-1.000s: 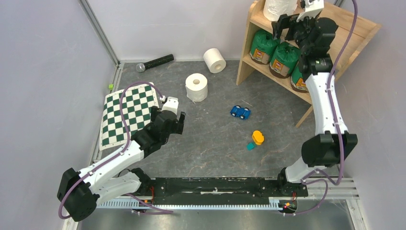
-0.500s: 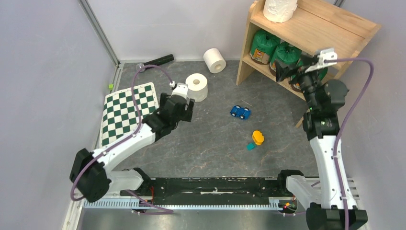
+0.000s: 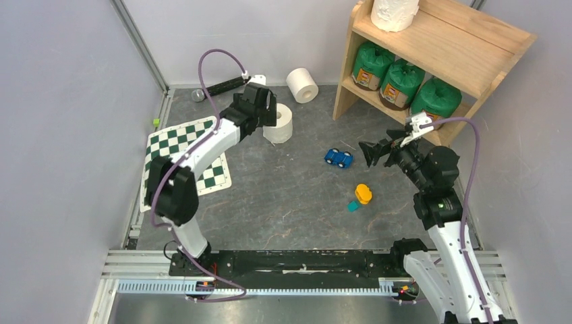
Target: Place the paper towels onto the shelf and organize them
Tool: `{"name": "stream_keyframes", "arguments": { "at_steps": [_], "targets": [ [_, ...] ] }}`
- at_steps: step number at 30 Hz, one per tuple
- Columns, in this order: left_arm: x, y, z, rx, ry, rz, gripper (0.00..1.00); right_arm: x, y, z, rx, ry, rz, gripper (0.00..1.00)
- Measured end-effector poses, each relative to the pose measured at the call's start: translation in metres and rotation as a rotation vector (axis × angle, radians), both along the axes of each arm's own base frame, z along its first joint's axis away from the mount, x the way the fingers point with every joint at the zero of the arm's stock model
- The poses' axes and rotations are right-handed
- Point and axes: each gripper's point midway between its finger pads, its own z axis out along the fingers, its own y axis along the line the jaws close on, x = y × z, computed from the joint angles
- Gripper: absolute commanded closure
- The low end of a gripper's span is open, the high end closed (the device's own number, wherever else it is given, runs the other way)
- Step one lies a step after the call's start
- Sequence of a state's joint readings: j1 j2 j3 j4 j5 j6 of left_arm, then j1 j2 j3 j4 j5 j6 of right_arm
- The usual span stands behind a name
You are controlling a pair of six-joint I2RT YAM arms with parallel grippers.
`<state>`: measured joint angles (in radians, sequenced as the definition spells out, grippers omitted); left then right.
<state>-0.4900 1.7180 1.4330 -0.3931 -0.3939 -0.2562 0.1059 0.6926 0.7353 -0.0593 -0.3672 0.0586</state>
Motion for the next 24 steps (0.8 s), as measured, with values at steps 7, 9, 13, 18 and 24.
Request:
{"name": "stream_keyframes", "arguments": {
  "at_steps": [7,9,13,18,24],
  "targets": [
    [0.039,0.000,-0.034,-0.057,0.090,0.054,0.09,-0.020,-0.002,-0.028,-0.026,0.073,0.003,0.02],
    [0.048,-0.005,-0.046,-0.074,0.114,0.056,0.08,-0.025,-0.004,-0.031,-0.034,0.081,-0.001,0.02],
    [0.061,-0.014,-0.063,-0.092,0.149,0.060,0.08,-0.031,-0.005,-0.036,-0.043,0.100,-0.004,0.03],
    [0.070,-0.019,-0.080,-0.098,0.173,0.077,0.13,-0.033,-0.006,-0.043,-0.049,0.127,-0.008,0.03],
    [0.071,-0.018,-0.084,-0.099,0.182,0.077,0.41,-0.034,-0.009,-0.049,-0.067,0.144,-0.015,0.04]
  ]
}}
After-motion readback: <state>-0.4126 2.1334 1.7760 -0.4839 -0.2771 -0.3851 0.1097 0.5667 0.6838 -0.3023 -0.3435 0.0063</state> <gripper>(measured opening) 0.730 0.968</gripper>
